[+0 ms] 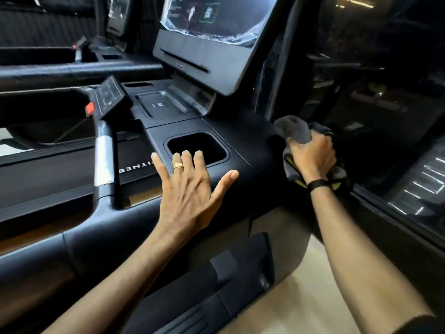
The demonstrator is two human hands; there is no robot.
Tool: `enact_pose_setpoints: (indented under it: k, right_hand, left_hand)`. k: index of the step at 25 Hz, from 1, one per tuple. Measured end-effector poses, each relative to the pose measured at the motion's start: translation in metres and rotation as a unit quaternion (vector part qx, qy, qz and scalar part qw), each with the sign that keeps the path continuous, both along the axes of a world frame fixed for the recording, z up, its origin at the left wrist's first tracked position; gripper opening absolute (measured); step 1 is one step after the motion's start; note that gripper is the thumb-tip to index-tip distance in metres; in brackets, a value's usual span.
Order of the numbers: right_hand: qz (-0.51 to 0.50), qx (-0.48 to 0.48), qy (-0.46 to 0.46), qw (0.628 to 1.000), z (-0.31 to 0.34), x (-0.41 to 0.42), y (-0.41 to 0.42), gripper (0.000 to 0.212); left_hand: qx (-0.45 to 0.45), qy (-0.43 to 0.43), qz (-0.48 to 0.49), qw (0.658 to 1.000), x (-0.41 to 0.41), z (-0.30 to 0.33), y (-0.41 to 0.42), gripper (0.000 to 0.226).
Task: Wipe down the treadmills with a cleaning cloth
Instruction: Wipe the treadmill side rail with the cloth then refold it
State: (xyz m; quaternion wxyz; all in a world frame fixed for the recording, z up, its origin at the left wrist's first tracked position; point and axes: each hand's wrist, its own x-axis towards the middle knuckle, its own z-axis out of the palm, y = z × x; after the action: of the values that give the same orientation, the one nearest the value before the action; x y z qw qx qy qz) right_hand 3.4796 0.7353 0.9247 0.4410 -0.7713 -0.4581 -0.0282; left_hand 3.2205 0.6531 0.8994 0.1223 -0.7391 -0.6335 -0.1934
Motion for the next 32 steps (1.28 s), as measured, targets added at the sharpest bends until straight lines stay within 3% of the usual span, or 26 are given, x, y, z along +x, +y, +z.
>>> enact_pose_setpoints:
  k: [2, 4, 6, 12, 17, 19, 23, 25, 32]
  right_hand:
    - [0.070, -0.010, -0.082, 0.994, 0.005, -0.049, -0.011, 0.036]
    - [0.172, 0.044, -0.152, 0.972, -0.015, -0.105, -0.041, 0.032]
    - [0.230, 0.073, -0.183, 0.953, -0.035, -0.113, -0.067, 0.035]
    - [0.056, -0.036, -0.057, 0.996, 0.012, -0.001, 0.009, 0.041]
    - [0.188, 0.070, -0.194, 0.960, -0.029, -0.108, -0.040, 0.036]
    - [0.241, 0.090, -0.199, 0.946, -0.036, -0.102, -0.055, 0.037]
    - [0.122, 0.004, -0.147, 0.982, -0.004, -0.065, -0.011, 0.044]
    - [0.102, 0.013, -0.135, 0.986, -0.003, -0.083, -0.011, 0.042]
    - [0.228, 0.093, -0.193, 0.950, -0.039, -0.248, -0.125, 0.039]
  left_hand:
    - [0.005, -0.023, 0.010, 1.000, 0.000, 0.001, 0.001, 0.103]
    - [0.014, -0.056, 0.008, 0.998, -0.001, 0.003, 0.001, 0.105]
    - [0.031, -0.105, -0.003, 0.994, -0.003, 0.002, 0.001, 0.104]
    - [0.053, -0.217, -0.002, 0.975, -0.004, 0.005, -0.002, 0.102]
    - [0.036, -0.179, -0.004, 0.983, -0.003, 0.005, 0.007, 0.103]
    - [0.038, -0.191, -0.021, 0.981, -0.003, 0.006, 0.006, 0.098]
    - [0.095, -0.305, -0.086, 0.944, -0.015, 0.014, -0.015, 0.067]
    - [0.114, -0.325, -0.107, 0.933, -0.024, 0.014, -0.028, 0.058]
    - [0.197, -0.324, -0.062, 0.923, -0.108, 0.032, -0.071, 0.046]
